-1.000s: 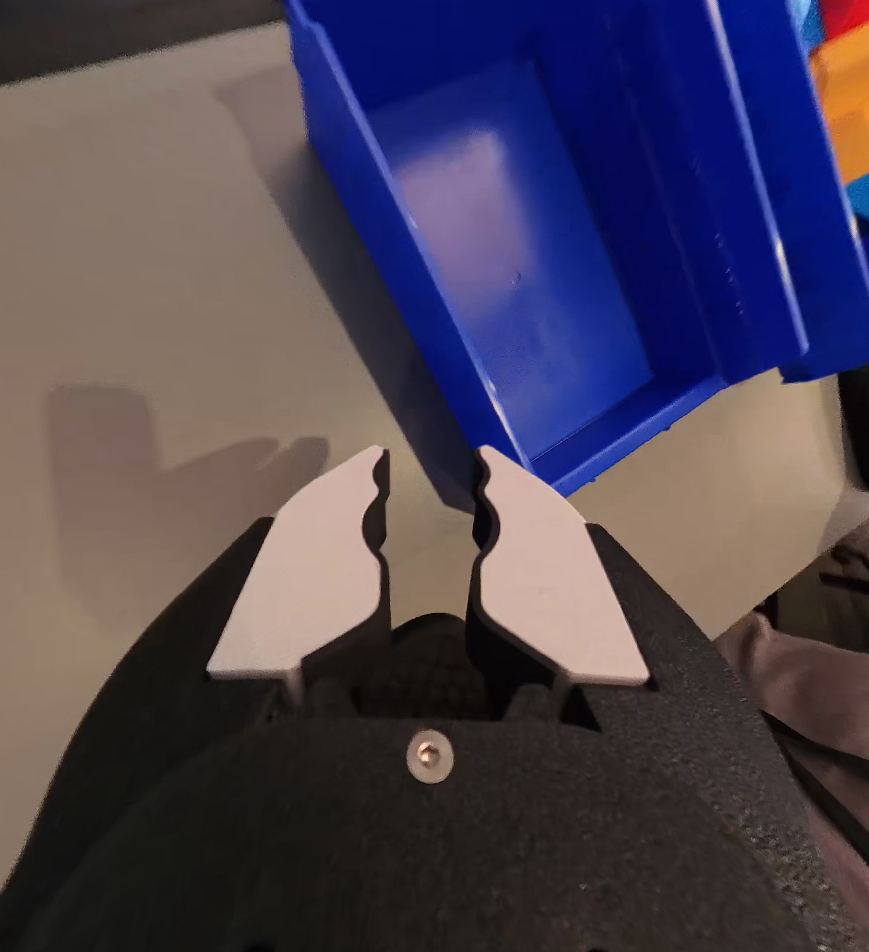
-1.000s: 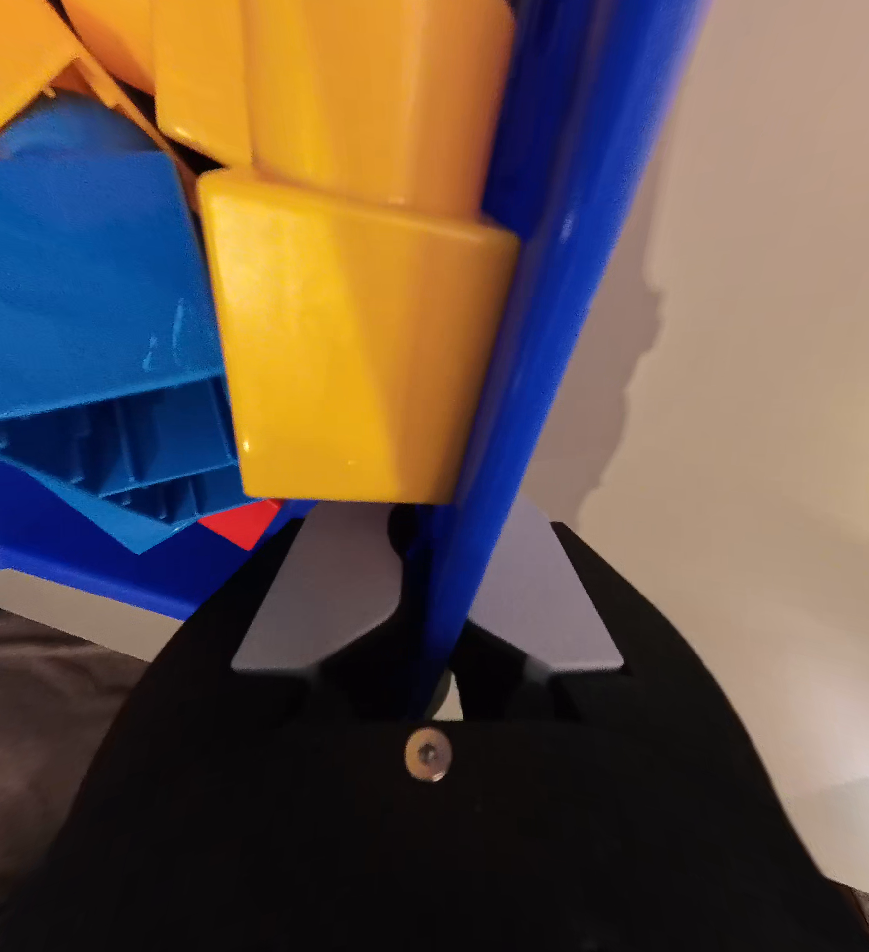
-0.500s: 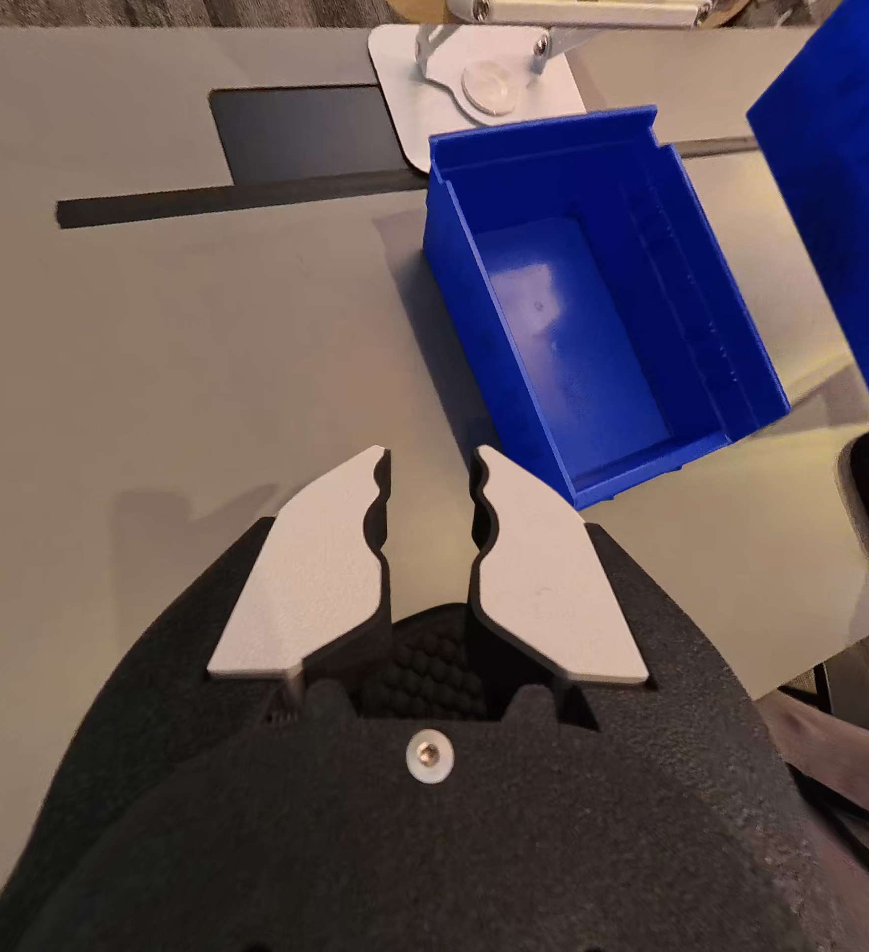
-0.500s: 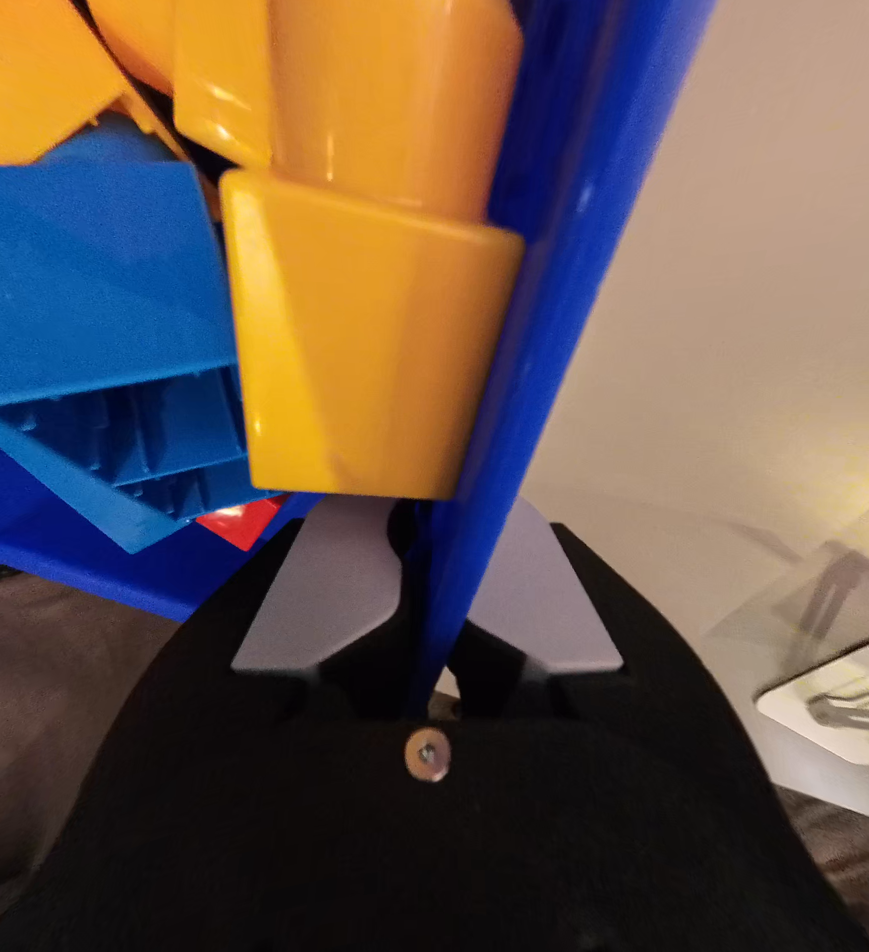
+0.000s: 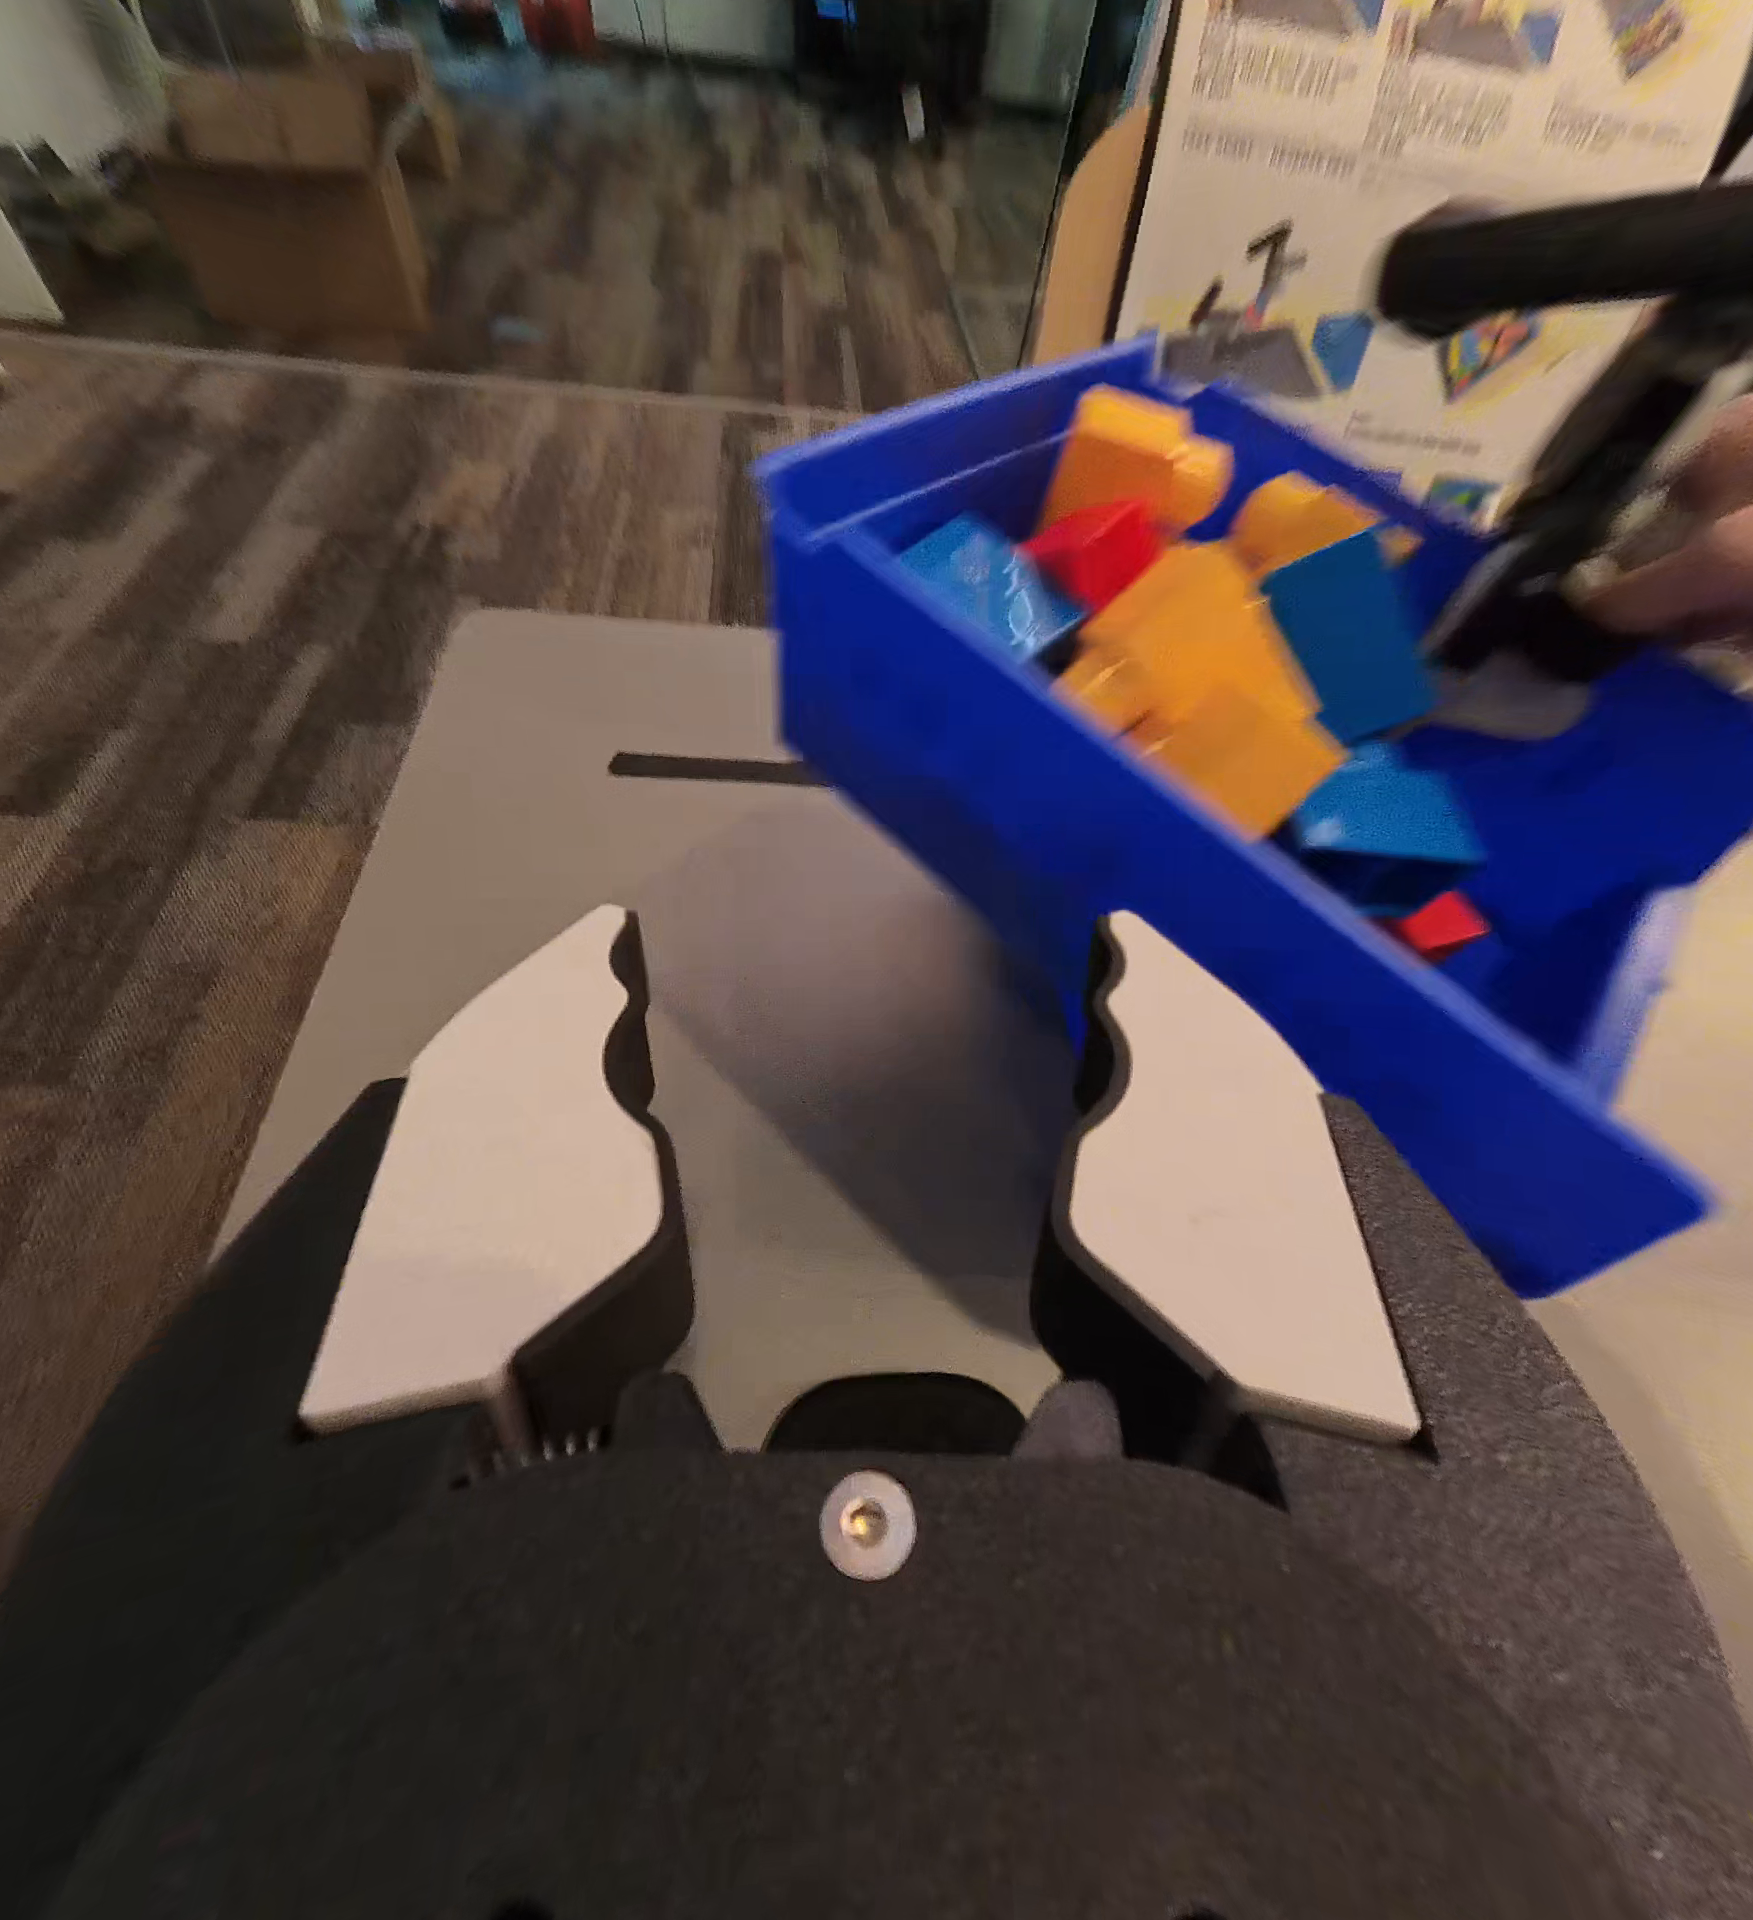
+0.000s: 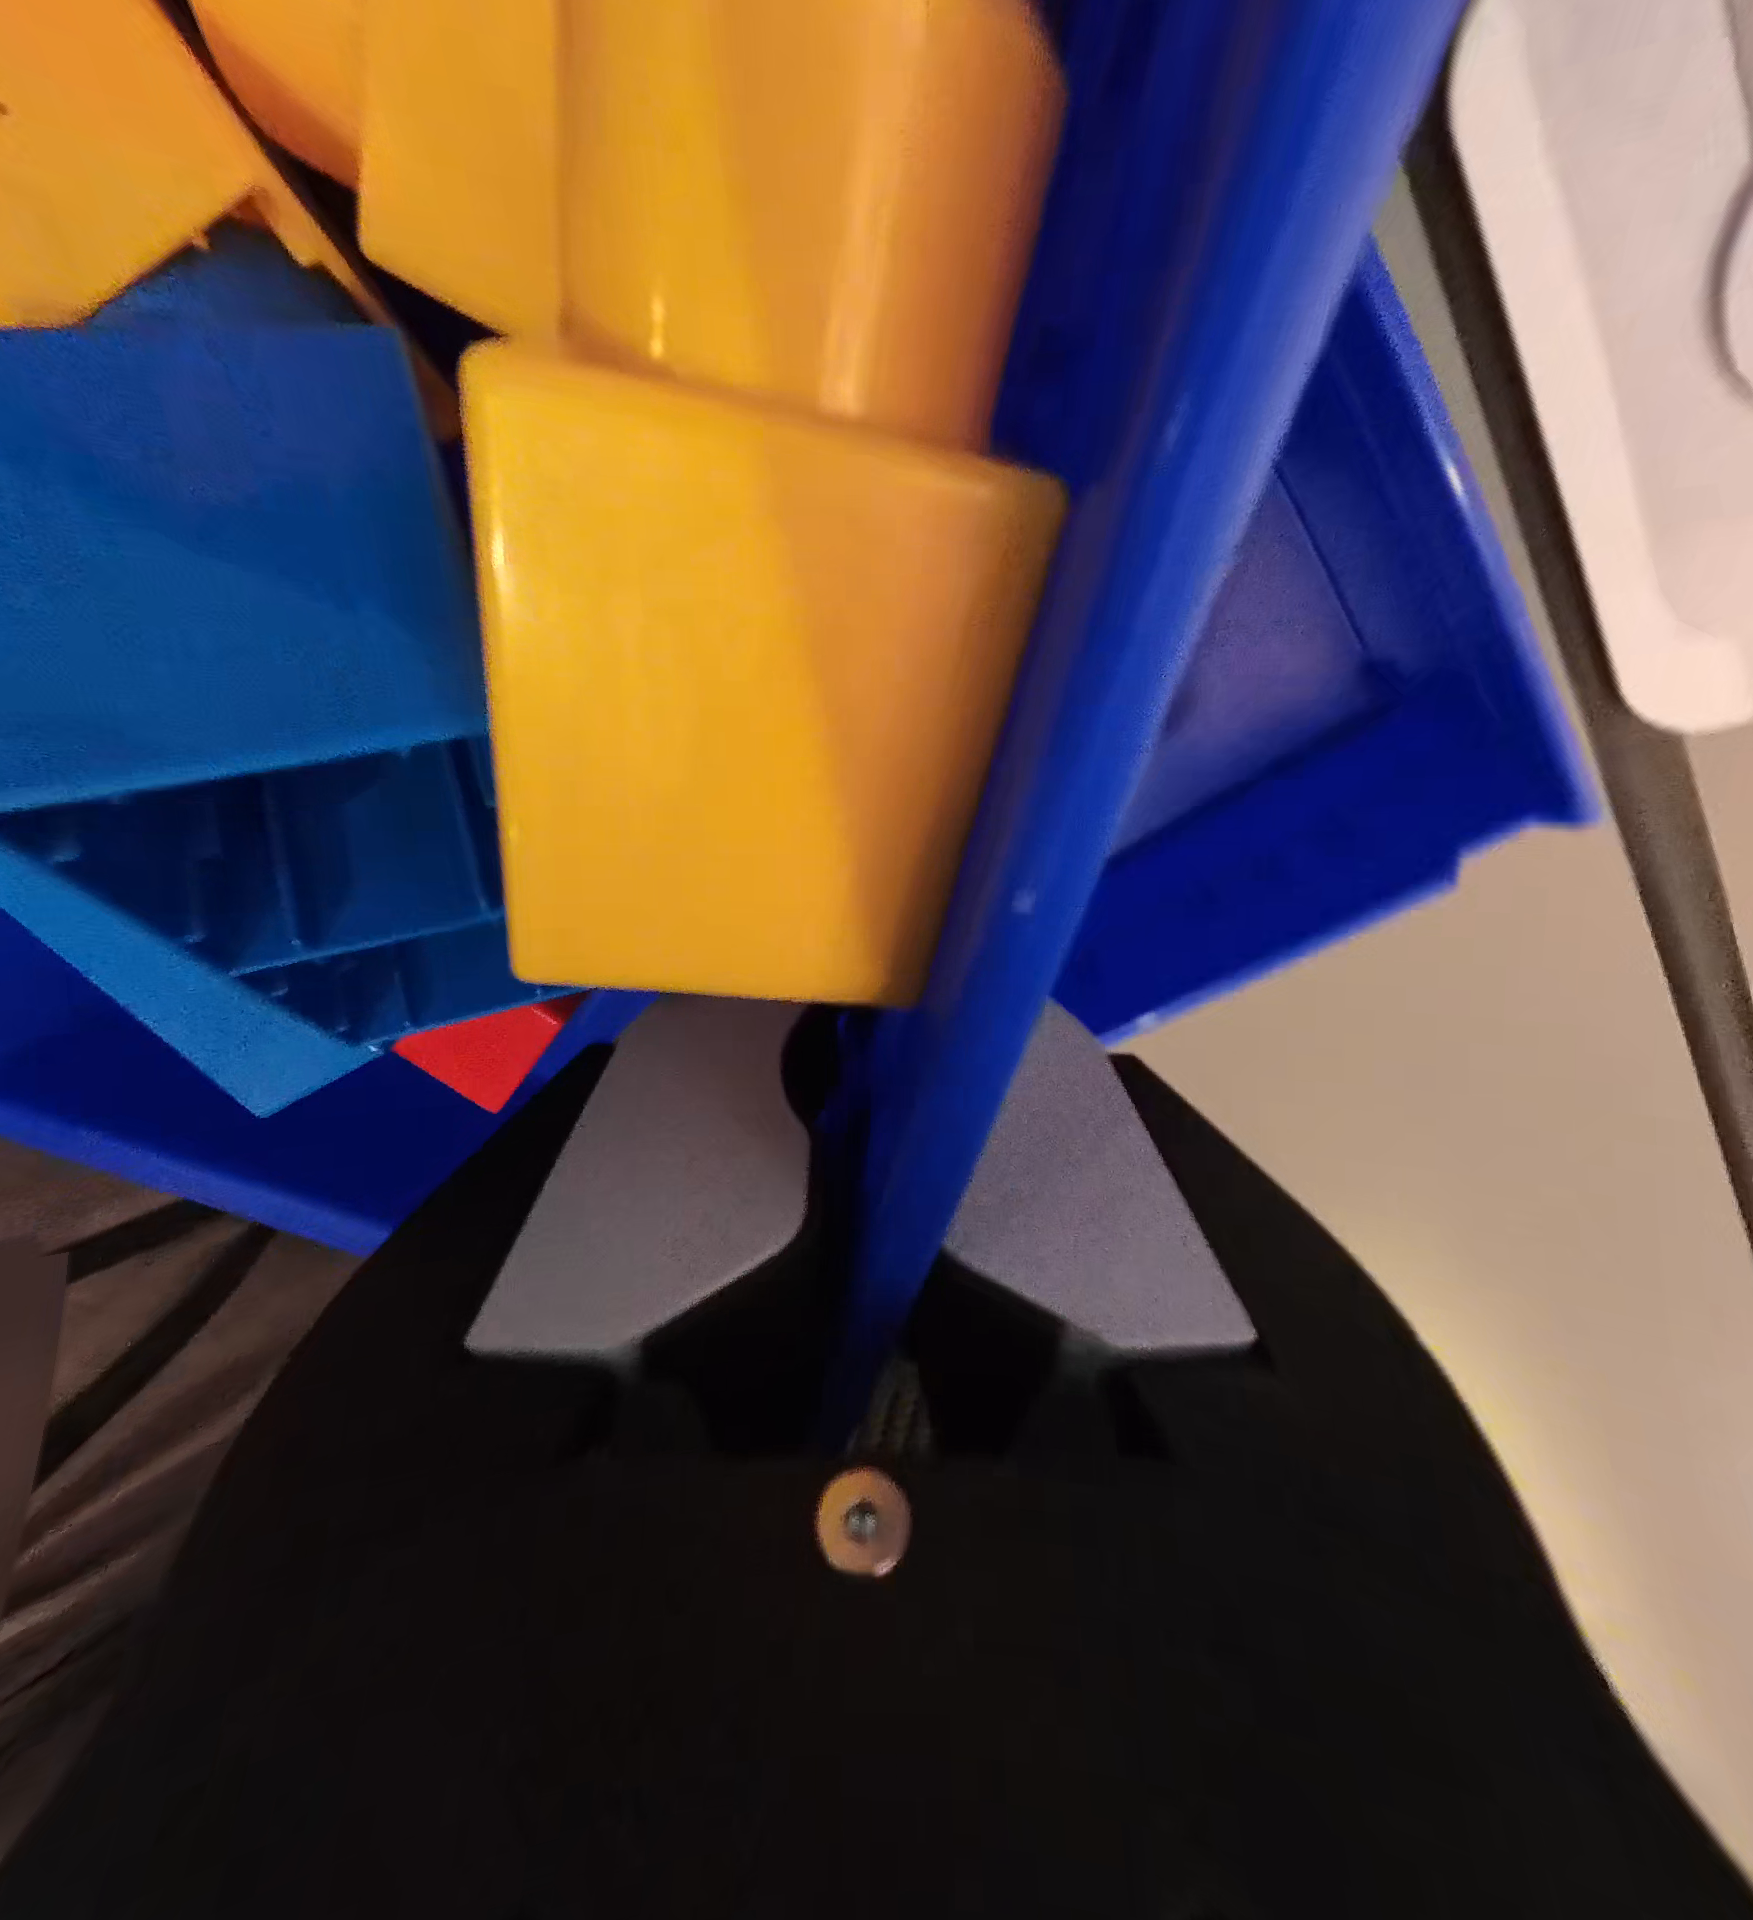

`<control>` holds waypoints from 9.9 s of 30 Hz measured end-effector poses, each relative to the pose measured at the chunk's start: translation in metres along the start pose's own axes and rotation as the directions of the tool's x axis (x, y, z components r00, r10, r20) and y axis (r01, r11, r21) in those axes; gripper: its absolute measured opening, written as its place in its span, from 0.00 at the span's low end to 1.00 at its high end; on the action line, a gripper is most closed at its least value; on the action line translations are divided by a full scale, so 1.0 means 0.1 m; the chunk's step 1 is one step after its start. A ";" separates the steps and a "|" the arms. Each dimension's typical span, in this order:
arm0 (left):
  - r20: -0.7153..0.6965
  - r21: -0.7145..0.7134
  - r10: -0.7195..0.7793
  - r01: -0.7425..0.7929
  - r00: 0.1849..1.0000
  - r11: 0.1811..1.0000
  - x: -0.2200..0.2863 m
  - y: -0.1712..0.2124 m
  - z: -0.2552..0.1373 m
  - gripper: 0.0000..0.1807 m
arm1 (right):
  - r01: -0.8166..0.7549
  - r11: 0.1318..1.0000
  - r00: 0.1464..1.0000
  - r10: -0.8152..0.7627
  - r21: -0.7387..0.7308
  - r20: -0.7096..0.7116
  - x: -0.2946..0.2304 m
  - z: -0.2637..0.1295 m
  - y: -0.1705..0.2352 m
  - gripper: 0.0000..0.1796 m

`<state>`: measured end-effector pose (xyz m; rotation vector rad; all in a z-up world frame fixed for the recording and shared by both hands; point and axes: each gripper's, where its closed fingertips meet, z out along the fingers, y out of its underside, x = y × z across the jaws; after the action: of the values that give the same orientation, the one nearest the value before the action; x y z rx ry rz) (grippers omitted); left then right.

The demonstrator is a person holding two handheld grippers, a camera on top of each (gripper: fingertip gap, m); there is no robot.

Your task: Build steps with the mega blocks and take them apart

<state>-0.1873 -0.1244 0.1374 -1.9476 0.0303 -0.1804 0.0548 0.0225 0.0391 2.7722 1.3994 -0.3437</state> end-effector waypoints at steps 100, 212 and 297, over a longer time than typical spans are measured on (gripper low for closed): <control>-0.160 -0.820 0.030 -0.149 0.987 0.552 -0.89 1.95 2.07 0.08 | -0.766 0.608 0.607 0.791 0.209 -0.078 2.73 0.81 4.51 0.05; -0.572 -0.485 0.429 -0.710 0.699 0.510 2.55 2.52 2.46 0.42 | 0.428 0.459 0.764 0.275 0.778 -0.583 1.75 -0.68 2.27 0.31; -0.561 -0.518 0.454 -0.721 0.692 0.460 2.58 2.50 2.35 0.53 | 0.317 0.566 0.788 0.289 0.761 -0.544 2.02 -0.56 2.62 0.33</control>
<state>0.1161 -0.0295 -0.1499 -2.5117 1.2108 -0.0197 0.3899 0.0324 0.0306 3.9647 1.6969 -0.0541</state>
